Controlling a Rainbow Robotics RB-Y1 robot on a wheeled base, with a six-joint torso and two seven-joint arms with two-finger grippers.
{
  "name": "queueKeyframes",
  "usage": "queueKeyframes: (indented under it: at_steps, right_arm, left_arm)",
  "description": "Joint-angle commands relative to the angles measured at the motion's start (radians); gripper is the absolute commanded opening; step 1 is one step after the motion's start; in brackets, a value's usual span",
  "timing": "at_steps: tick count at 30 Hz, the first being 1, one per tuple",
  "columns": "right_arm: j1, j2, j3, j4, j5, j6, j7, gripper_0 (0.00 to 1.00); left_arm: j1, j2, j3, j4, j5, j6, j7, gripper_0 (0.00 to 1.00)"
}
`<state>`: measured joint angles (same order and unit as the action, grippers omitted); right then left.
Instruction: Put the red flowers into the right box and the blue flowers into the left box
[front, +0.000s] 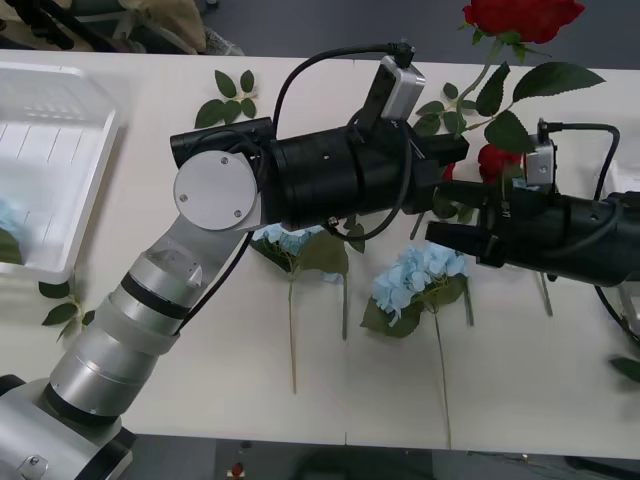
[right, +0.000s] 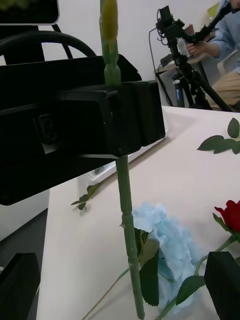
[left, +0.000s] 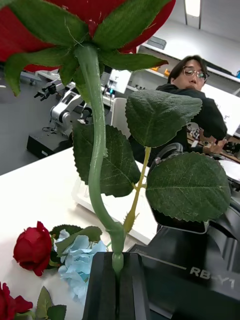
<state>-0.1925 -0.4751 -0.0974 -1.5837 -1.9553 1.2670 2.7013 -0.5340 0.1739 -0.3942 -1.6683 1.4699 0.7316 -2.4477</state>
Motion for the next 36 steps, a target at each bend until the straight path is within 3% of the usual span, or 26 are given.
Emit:
queueKeyframes:
  at_steps: [1,5,7,9,12,17,26,27,28,29,30,36]
  right_arm:
    - [-0.038,0.012,0.042,-0.018,-0.004,-0.034,0.004,0.97]
    - [-0.057,0.021,0.096,-0.018,0.009,-0.086,0.004,0.96]
    - [-0.065,0.026,0.105,-0.018,0.016,-0.103,0.004,0.89]
    - [-0.071,0.033,0.108,-0.018,0.033,-0.107,0.004,0.62]
    - [-0.077,0.039,0.110,-0.018,0.055,-0.107,0.004,0.31]
    - [-0.077,0.039,0.113,-0.019,0.055,-0.104,0.004,0.02]
    - [-0.079,0.038,0.113,-0.018,0.061,-0.103,0.004,0.00]
    - [-0.079,0.038,0.113,-0.018,0.061,-0.104,0.004,0.00]
    - [-0.080,0.036,0.113,-0.018,0.062,-0.104,0.004,0.00]
    - [-0.080,0.036,0.113,-0.018,0.064,-0.104,0.004,0.00]
    - [-0.082,0.035,0.113,-0.018,0.065,-0.104,0.004,0.00]
    - [-0.082,0.027,0.113,-0.013,0.076,-0.106,0.004,0.00]
  left_arm:
    - [-0.001,0.006,0.014,-0.039,0.010,-0.006,-0.030,0.00]
    - [-0.001,0.006,0.014,-0.039,0.010,-0.006,-0.030,0.00]
    - [-0.001,0.006,0.014,-0.039,0.010,-0.006,-0.030,0.00]
    - [-0.001,0.006,0.014,-0.039,0.010,-0.006,-0.030,0.00]
    - [-0.001,0.006,0.014,-0.039,0.010,-0.006,-0.030,0.00]
    - [-0.001,0.006,0.014,-0.039,0.010,-0.006,-0.030,0.00]
    - [-0.001,0.006,0.014,-0.039,0.010,-0.006,-0.030,0.00]
    - [-0.001,0.006,0.014,-0.039,0.010,-0.006,-0.030,0.14]
    - [-0.001,0.006,0.014,-0.039,0.010,-0.006,-0.030,0.60]
    - [-0.001,0.006,0.014,-0.039,0.010,-0.006,-0.030,0.83]
    - [-0.001,0.006,0.014,-0.039,0.010,-0.006,-0.030,0.99]
    - [-0.001,0.006,0.014,-0.039,0.010,-0.006,-0.030,1.00]
